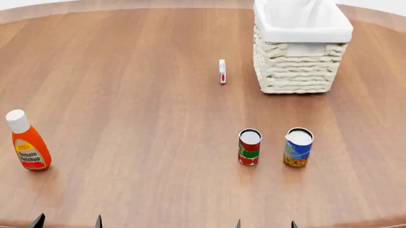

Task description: Pick up the tomato sauce, and put it in the basket.

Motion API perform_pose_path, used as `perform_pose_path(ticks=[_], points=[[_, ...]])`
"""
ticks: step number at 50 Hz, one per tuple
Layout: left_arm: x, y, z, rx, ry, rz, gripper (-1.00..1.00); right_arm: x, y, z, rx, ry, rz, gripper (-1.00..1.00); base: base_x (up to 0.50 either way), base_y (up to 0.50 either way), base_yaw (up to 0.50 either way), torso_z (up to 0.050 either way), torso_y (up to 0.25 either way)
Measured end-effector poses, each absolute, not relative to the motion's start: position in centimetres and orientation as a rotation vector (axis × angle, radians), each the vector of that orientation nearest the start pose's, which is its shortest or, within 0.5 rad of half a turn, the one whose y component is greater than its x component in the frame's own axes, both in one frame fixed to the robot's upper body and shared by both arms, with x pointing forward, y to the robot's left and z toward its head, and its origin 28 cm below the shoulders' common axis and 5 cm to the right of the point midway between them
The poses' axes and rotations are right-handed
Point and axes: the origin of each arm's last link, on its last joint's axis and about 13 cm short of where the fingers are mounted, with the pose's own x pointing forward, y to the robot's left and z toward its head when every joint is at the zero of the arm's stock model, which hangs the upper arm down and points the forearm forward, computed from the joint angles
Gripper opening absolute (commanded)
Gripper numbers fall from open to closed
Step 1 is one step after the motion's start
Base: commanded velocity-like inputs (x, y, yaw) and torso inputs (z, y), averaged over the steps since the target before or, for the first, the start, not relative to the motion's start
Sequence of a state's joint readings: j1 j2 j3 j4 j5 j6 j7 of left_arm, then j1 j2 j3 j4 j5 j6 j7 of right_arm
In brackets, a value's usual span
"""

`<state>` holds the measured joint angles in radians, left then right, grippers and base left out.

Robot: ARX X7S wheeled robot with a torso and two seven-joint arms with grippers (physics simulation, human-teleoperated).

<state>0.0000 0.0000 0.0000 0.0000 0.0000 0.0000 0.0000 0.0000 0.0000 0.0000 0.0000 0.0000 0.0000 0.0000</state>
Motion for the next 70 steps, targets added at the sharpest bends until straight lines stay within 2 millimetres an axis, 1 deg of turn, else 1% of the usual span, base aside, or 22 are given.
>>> perform_pose_path(ticks=[2,25,34,46,60,70], points=[[21.2,20.7,1.6,-0.005,-0.006,-0.003,1.0,21.0,-9.7,1.5,-0.004,-0.001,-0.004,1.0,0.0,0.0,0.0,0.0,0.0],[21.1,20.6,1.5,0.005,-0.012,0.005,1.0,21.0,-9.7,1.5,-0.002,-0.02,-0.006,1.0,0.0,0.0,0.0,0.0,0.0],[21.0,20.7,2.1,0.008,-0.057,0.021,1.0,20.6,-9.7,2.5,-0.033,-0.077,-0.02,1.0,0.0,0.0,0.0,0.0,0.0],[20.2,20.7,4.2,0.012,-0.175,0.042,1.0,19.8,-9.7,4.3,-0.07,-0.188,-0.043,1.0,0.0,0.0,0.0,0.0,0.0],[18.7,20.7,7.6,0.009,-0.327,0.062,1.0,18.7,-9.6,6.5,-0.077,-0.323,-0.06,1.0,0.0,0.0,0.0,0.0,0.0],[17.5,20.9,9.9,-0.037,-0.424,0.053,1.0,17.5,-9.6,8.6,-0.09,-0.448,-0.072,1.0,0.0,0.0,0.0,0.0,0.0]])
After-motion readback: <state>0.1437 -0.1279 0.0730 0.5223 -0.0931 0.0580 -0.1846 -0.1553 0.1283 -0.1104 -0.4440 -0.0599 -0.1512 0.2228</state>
